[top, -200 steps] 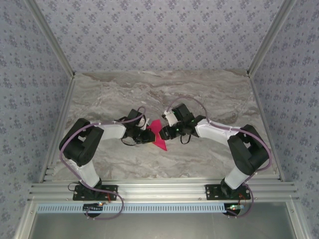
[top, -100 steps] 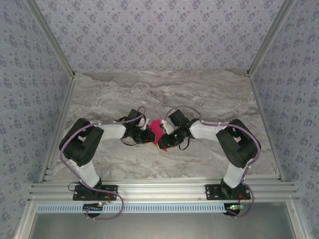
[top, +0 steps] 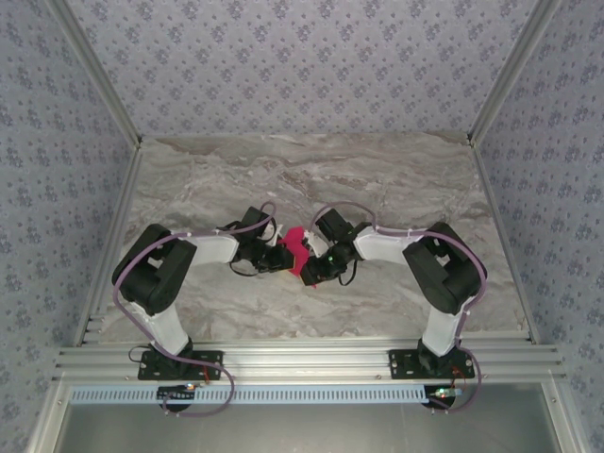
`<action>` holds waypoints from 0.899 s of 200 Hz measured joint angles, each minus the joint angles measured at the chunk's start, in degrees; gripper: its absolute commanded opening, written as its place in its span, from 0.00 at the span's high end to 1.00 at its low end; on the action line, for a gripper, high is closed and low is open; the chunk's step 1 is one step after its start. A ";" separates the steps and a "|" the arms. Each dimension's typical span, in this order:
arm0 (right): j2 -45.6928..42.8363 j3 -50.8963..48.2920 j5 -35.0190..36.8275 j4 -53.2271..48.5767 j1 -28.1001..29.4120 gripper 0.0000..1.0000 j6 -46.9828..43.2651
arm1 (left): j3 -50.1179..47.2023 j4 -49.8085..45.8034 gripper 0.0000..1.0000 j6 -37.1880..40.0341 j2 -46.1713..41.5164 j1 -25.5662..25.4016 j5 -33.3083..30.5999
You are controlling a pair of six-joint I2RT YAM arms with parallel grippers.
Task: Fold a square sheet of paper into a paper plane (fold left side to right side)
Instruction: Third fold the triangle at the center of the table.
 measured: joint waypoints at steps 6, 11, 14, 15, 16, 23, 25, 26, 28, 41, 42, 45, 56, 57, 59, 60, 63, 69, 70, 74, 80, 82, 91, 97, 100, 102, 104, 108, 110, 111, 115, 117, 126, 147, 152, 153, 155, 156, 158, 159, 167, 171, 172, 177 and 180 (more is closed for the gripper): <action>0.00 0.13 0.33 -0.22 0.09 0.69 -0.11 | 0.00 0.00 0.88 0.00 0.00 0.00 0.02; 0.00 0.28 0.57 -0.44 0.17 0.70 -0.17 | 0.00 0.00 0.88 0.00 0.00 0.00 0.02; 0.00 0.37 0.74 -0.59 0.17 0.70 -0.28 | 0.00 0.00 0.88 0.00 0.00 0.00 0.00; 0.00 0.42 0.79 -0.66 0.20 0.70 -0.28 | 0.00 0.00 0.88 0.00 0.00 0.00 0.00; 0.00 0.44 0.83 -0.70 0.20 0.70 -0.31 | 0.00 0.00 0.88 0.00 0.00 0.00 0.00; 0.04 0.63 1.25 -1.03 0.28 0.72 -0.44 | 0.00 0.00 0.88 0.00 0.00 0.00 0.02; 0.04 0.68 1.38 -1.18 0.31 0.72 -0.52 | 0.00 0.00 0.88 0.00 0.00 0.00 0.02; 0.07 0.70 1.40 -1.18 0.33 0.72 -0.50 | 0.00 0.00 0.88 0.00 0.00 0.00 0.00; 0.09 0.76 1.51 -1.33 0.37 0.73 -0.55 | 0.00 0.00 0.88 0.00 0.00 0.00 0.00; 0.33 1.03 2.19 -1.90 0.39 0.78 -0.87 | 0.00 0.00 0.88 0.00 0.00 0.00 0.00; 0.37 1.07 2.21 -2.01 0.37 0.78 -0.90 | 0.00 0.00 0.88 0.00 0.00 0.00 0.02; 0.48 1.14 2.40 -2.12 0.39 0.80 -1.14 | 0.00 0.00 0.88 0.00 0.00 0.00 0.02; 0.85 1.55 3.08 -2.80 0.37 0.83 -1.20 | 0.00 0.00 0.88 0.00 0.00 0.00 0.02; 0.87 1.57 3.15 -2.86 0.37 0.83 -1.29 | 0.00 0.00 0.87 0.00 0.00 0.00 0.02; 0.96 1.66 3.15 -2.95 0.37 0.84 -1.40 | 0.00 0.00 0.87 0.02 0.00 0.00 0.02; 0.98 1.68 3.19 -2.97 0.37 0.84 -1.36 | 0.00 0.00 0.87 0.00 0.00 0.00 0.02; 1.07 1.81 3.39 -3.17 0.37 0.85 -1.36 | 0.00 0.00 0.87 0.02 0.00 0.00 0.02; 1.29 2.05 3.67 -3.61 0.37 0.86 -1.38 | 0.00 0.00 0.87 0.00 -0.02 0.00 0.04; 1.31 2.10 3.78 -3.65 0.37 0.87 -1.40 | 0.00 0.00 0.87 0.00 -0.04 0.00 0.04; 1.42 2.23 3.85 -3.87 0.37 0.88 -1.38 | 0.00 0.00 0.86 0.00 -0.09 0.00 0.07; 1.57 2.43 4.07 -4.17 0.37 0.89 -1.40 | 0.00 0.00 0.85 0.02 -0.17 0.00 0.02; 1.62 2.51 4.15 -4.33 0.37 0.90 -1.36 | 0.00 0.00 0.85 0.00 -0.22 0.00 0.00; 1.77 2.82 4.33 -4.79 0.37 0.94 -1.38 | 0.00 -0.02 0.84 0.02 -0.48 -0.04 -0.02; 1.86 3.08 4.42 -5.14 0.37 0.96 -1.38 | 0.00 -0.09 0.83 0.02 -0.68 -0.07 -0.09; 1.90 3.13 4.42 -5.22 0.37 0.96 -1.38 | -0.02 -0.13 0.83 0.02 -0.90 -0.07 -0.15; 1.92 3.19 4.42 -5.38 0.37 0.97 -1.27 | -0.04 -0.15 0.83 0.02 -0.96 -0.07 -0.17; 1.95 3.26 4.42 -5.49 0.37 0.97 -1.36 | -0.07 -0.17 0.83 0.04 -1.07 -0.07 -0.22; 2.01 3.32 4.42 -5.55 0.37 0.98 -1.09 | -0.11 -0.24 0.83 0.02 -1.40 -0.07 -0.28; 2.03 3.41 4.42 -5.66 0.37 0.98 -1.27 | -0.13 -0.31 0.83 0.02 -1.64 -0.07 -0.28; 2.05 3.41 4.42 -5.66 0.37 0.98 -1.36 | -0.15 -0.31 0.83 0.02 -1.73 -0.07 -0.28; 2.16 3.48 4.42 -5.68 0.37 0.98 -1.11 | -0.28 -0.31 0.83 0.02 -2.16 -0.13 -0.28; 2.21 3.54 4.39 -5.77 0.37 0.98 -1.20 | -0.37 -0.31 0.83 0.02 -2.45 -0.13 -0.35; 2.36 3.72 4.39 -5.95 0.37 0.98 -1.09 | -0.72 -0.33 0.83 0.02 -3.74 -0.24 -0.48; 2.60 3.91 4.39 -6.25 0.31 1.00 -0.72 | -1.64 -0.22 0.85 -0.20 -7.02 -1.46 -0.46; 2.62 4.00 4.37 -6.32 0.24 1.00 -0.66 | -1.92 -0.20 0.86 -0.26 -7.72 -1.84 -0.46; 2.64 4.00 4.37 -6.32 0.24 1.00 -0.66 | -1.97 -0.20 0.86 -0.35 -7.80 -1.90 -0.46; 2.69 4.00 4.37 -6.36 0.24 1.00 -0.66 | -2.10 -0.17 0.86 -0.44 -8.07 -2.05 -0.46; 2.69 4.00 4.37 -6.36 0.24 1.00 -0.63 | -2.14 -0.17 0.86 -0.42 -8.15 -2.12 -0.46; 2.69 4.02 4.35 -6.36 0.24 1.00 -0.55 | -2.29 -0.15 0.87 -0.44 -8.41 -2.29 -0.44; 2.69 4.02 4.35 -6.36 0.24 1.00 -0.46 | -2.36 -0.13 0.87 -0.48 -8.50 -2.36 -0.44; 2.73 4.07 4.35 -6.40 0.22 1.00 -0.28 | -3.02 0.22 0.87 -1.05 -9.18 -3.08 -0.42; 2.73 4.07 4.33 -6.43 0.22 1.00 -0.26 | -3.28 0.28 0.88 -1.09 -9.35 -3.37 -0.39; 2.73 4.07 4.33 -6.43 0.22 1.00 -0.26 | -3.39 0.39 0.88 -1.22 -9.40 -3.45 -0.37; 2.73 4.07 4.33 -6.43 0.22 1.00 -0.24 | -3.76 0.68 0.88 -1.46 -9.46 -3.82 -0.33; 2.73 4.07 4.33 -6.43 0.22 1.00 -0.22 | -3.93 0.83 0.88 -1.70 -9.46 -4.04 -0.24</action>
